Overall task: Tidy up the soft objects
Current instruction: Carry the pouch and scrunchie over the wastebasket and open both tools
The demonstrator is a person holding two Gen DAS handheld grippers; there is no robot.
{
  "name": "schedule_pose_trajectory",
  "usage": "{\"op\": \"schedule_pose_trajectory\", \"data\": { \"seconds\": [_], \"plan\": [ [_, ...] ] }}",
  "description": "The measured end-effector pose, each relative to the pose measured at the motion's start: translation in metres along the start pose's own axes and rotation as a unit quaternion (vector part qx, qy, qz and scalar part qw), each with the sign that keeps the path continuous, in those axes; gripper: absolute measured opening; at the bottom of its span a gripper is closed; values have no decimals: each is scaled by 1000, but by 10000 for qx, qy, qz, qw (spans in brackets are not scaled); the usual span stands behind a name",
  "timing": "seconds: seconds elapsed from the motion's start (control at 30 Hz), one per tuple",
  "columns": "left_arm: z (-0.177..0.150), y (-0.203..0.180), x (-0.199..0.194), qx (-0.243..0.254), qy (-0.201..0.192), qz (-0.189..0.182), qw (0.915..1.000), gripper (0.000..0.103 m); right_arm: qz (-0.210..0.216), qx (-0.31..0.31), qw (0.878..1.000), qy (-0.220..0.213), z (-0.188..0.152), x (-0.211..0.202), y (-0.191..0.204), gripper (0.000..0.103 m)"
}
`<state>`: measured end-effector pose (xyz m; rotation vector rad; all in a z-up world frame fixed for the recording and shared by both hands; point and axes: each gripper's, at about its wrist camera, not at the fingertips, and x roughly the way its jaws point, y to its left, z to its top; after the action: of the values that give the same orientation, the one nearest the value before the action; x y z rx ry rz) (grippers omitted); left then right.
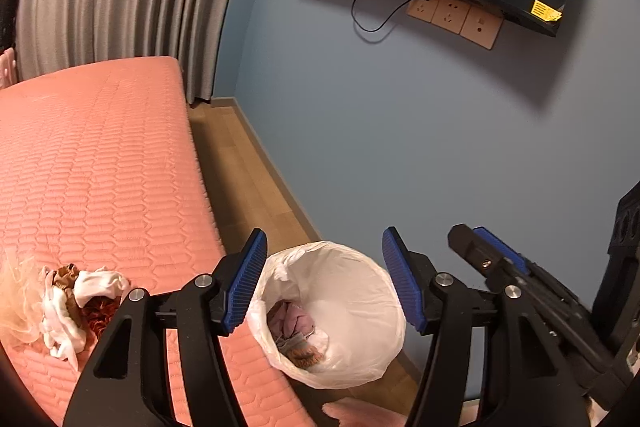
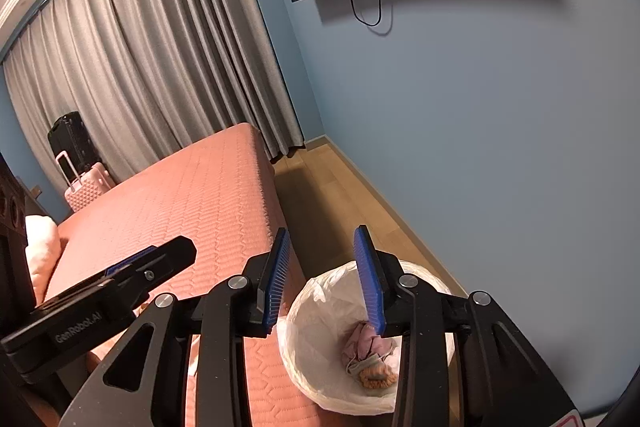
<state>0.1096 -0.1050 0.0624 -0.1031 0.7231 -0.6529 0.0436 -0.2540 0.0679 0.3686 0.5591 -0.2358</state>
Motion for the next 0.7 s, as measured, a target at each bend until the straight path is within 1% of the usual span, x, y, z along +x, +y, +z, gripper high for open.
{"op": "schedule_pose_trajectory", "data": {
  "seconds": [0.13, 0.3, 0.43, 0.7],
  "plan": [
    [-3, 5, 0, -85, 35, 94, 9999, 57, 25, -71, 10000, 14, -2, -2, 6, 39],
    [-5, 12, -5, -159, 4, 227, 9996, 57, 81, -164, 9998, 87, -7, -3, 17, 40],
    [-7, 22, -11, -246, -23, 289, 9993, 57, 140, -209, 9996, 129, -12, -5, 26, 46],
    [-14, 45, -25, -419, -80, 441, 9981, 57, 275, -336, 9987, 256, -24, -4, 49, 47]
  ]
}}
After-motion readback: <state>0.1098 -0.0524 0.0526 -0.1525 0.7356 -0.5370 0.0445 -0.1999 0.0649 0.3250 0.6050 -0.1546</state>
